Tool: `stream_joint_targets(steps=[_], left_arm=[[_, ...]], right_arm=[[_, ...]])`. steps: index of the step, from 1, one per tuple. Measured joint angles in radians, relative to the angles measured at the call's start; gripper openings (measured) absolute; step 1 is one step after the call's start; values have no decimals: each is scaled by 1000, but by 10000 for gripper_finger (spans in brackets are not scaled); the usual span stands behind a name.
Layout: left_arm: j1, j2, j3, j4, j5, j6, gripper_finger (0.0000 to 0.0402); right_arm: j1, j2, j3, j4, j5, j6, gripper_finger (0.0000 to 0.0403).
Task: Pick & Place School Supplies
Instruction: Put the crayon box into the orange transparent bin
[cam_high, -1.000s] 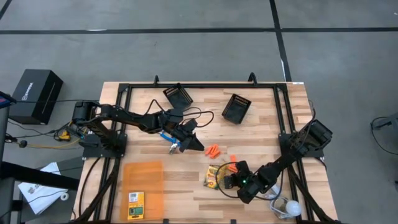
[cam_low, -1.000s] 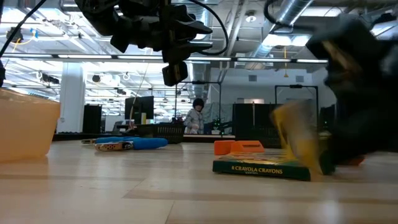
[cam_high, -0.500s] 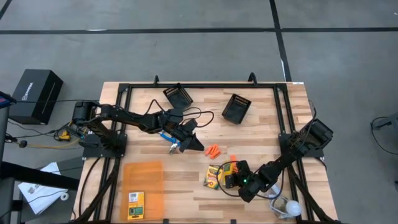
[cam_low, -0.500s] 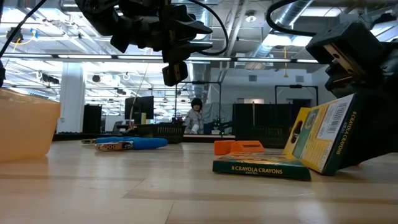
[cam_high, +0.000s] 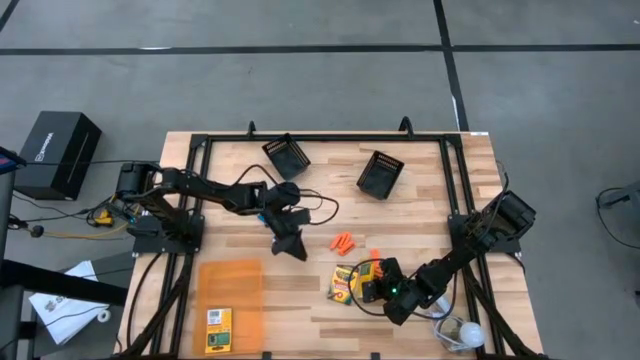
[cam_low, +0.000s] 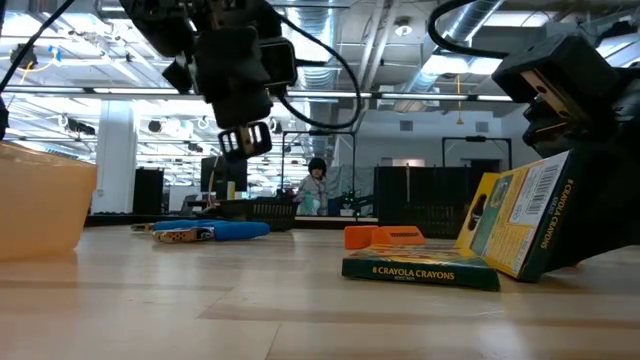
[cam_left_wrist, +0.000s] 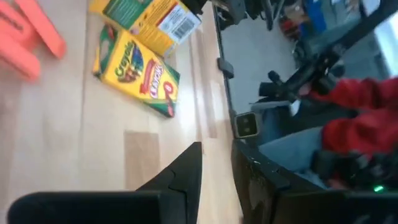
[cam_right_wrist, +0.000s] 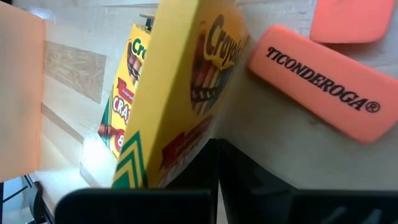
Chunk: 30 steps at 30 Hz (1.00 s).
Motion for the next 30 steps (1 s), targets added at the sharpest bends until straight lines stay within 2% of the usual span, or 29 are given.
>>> stream_joint_targets(steps=[6, 12, 15, 22, 30], left_arm=[[32, 0, 63, -7, -37, 141, 77], [39, 7, 172, -163, -125, 355, 77], [53, 37, 191, -213, -119, 363, 77], [64, 130, 243, -216, -122, 448, 77], [88, 267, 438, -213, -128, 508, 77]], right_arm=[[9, -10, -1, 32, 9, -31, 0], [13, -19, -4, 76, 13, -72, 0], [6, -23, -4, 93, 13, -74, 0], [-9, -25, -3, 110, 13, -78, 0], [-22, -27, -2, 116, 13, -79, 0]])
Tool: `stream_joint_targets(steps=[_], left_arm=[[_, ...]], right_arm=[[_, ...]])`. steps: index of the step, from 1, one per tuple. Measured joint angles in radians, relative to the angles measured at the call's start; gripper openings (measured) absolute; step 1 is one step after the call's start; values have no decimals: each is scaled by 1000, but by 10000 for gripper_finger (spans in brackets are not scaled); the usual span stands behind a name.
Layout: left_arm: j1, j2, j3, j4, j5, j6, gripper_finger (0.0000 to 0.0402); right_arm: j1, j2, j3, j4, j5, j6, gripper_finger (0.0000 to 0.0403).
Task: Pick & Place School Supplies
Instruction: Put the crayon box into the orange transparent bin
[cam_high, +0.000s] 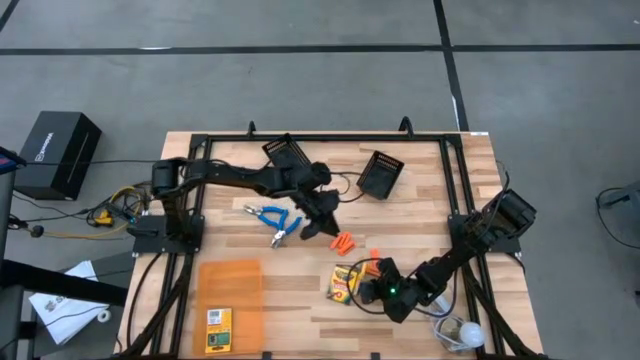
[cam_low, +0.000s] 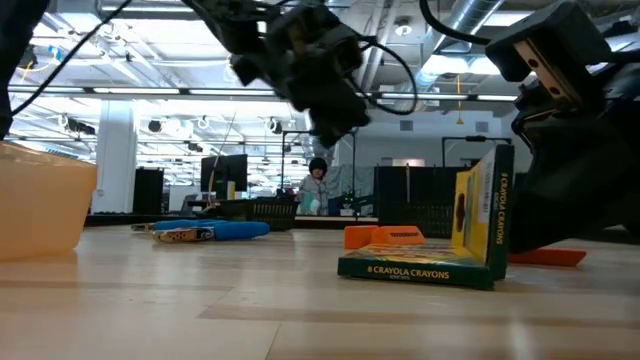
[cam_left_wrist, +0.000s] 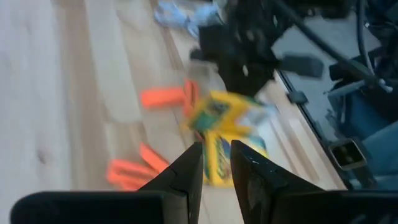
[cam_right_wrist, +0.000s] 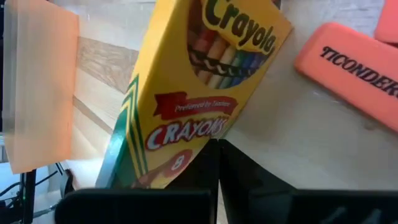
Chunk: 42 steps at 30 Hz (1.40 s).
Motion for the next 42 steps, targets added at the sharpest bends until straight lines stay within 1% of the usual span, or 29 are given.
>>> stream_joint_targets(steps=[4, 8, 11, 20, 28, 42], left_arm=[[16, 52, 90, 3, 1, 2, 77], [26, 73, 133, -9, 4, 2, 77], [33, 70, 137, -17, 8, 4, 77], [39, 65, 135, -157, 9, 79, 77], [38, 65, 135, -172, 9, 82, 77], [21, 65, 135, -176, 9, 51, 77]], right_arm=[[-8, -1, 2, 10, 0, -1, 0], [-15, -2, 2, 11, 1, -2, 0], [-17, -2, 2, 10, 1, -7, 0], [-20, -3, 3, 10, 2, -16, 0], [-20, -3, -1, -9, -3, -16, 0], [-20, -10, -86, 47, -3, 23, 0]])
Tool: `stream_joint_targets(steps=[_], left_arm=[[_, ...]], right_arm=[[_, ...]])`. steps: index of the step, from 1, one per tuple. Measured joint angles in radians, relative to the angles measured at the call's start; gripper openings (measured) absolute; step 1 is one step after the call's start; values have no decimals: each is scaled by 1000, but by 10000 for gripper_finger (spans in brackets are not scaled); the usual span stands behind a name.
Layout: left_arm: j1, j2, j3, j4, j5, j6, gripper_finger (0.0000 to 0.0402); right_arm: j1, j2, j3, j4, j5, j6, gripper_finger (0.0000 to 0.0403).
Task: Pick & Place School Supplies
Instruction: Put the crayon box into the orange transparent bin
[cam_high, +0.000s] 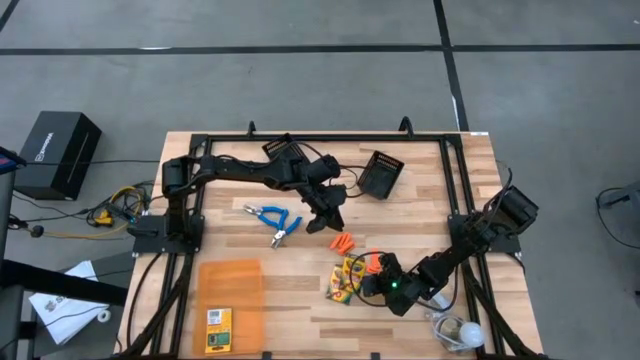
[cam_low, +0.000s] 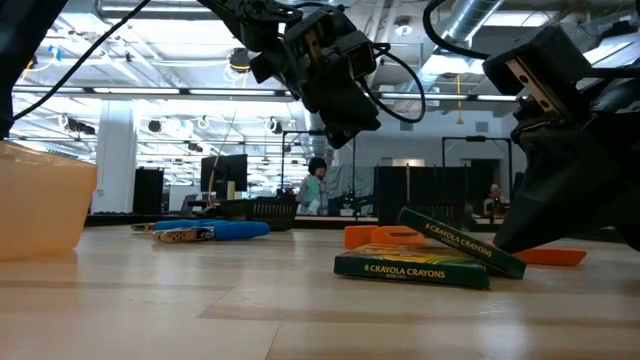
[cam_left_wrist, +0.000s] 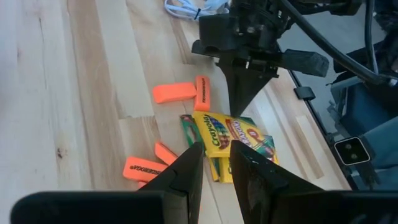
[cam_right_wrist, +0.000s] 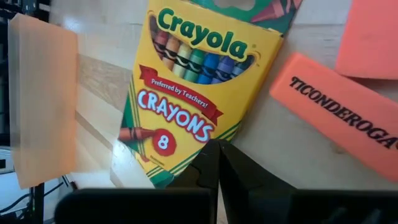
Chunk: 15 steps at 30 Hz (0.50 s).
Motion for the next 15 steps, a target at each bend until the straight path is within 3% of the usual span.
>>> stream_joint_targets(steps=[15], left_arm=[[-15, 0, 0, 0, 0, -27, 77]], right_arm=[[2, 32, 1, -2, -4, 5, 0]])
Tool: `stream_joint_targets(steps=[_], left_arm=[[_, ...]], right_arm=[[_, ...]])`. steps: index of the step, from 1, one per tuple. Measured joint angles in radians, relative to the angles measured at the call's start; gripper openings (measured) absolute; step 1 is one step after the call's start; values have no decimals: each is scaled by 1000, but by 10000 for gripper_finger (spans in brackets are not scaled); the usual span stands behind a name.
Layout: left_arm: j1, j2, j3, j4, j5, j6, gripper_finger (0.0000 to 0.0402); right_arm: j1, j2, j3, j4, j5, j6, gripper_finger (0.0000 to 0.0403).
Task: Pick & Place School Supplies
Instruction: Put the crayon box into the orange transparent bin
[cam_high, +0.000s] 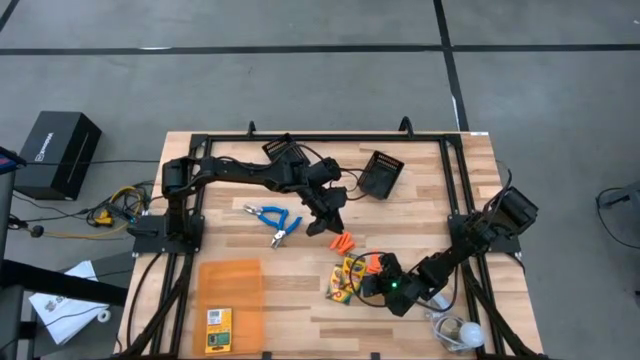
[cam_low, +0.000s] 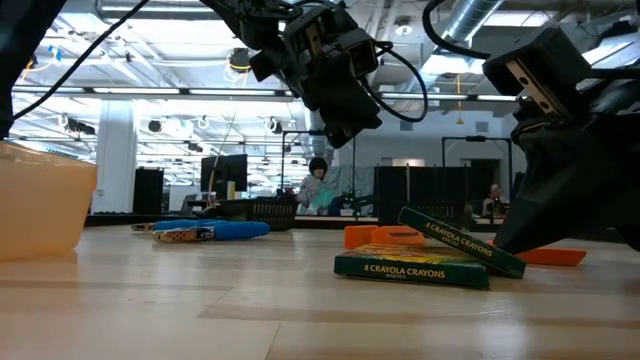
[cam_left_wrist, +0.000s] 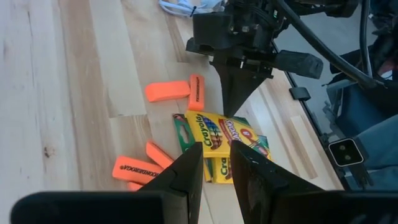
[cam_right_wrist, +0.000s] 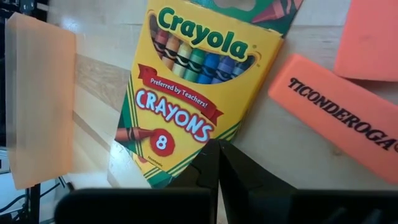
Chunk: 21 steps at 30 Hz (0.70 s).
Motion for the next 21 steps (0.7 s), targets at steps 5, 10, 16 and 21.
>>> stream_joint_targets(steps=[5, 10, 16, 21], left_arm=[[-9, 0, 0, 0, 0, -3, 77], [-9, 0, 0, 0, 0, -7, 77], [-9, 0, 0, -4, 0, -7, 77], [-9, 0, 0, -5, 1, -7, 77]], right_arm=[[-3, 0, 3, -22, -10, 19, 0], [0, 0, 5, -42, -25, 35, 0], [-1, 0, 7, -53, -64, 42, 0], [-10, 0, 11, -73, -135, 46, 0]])
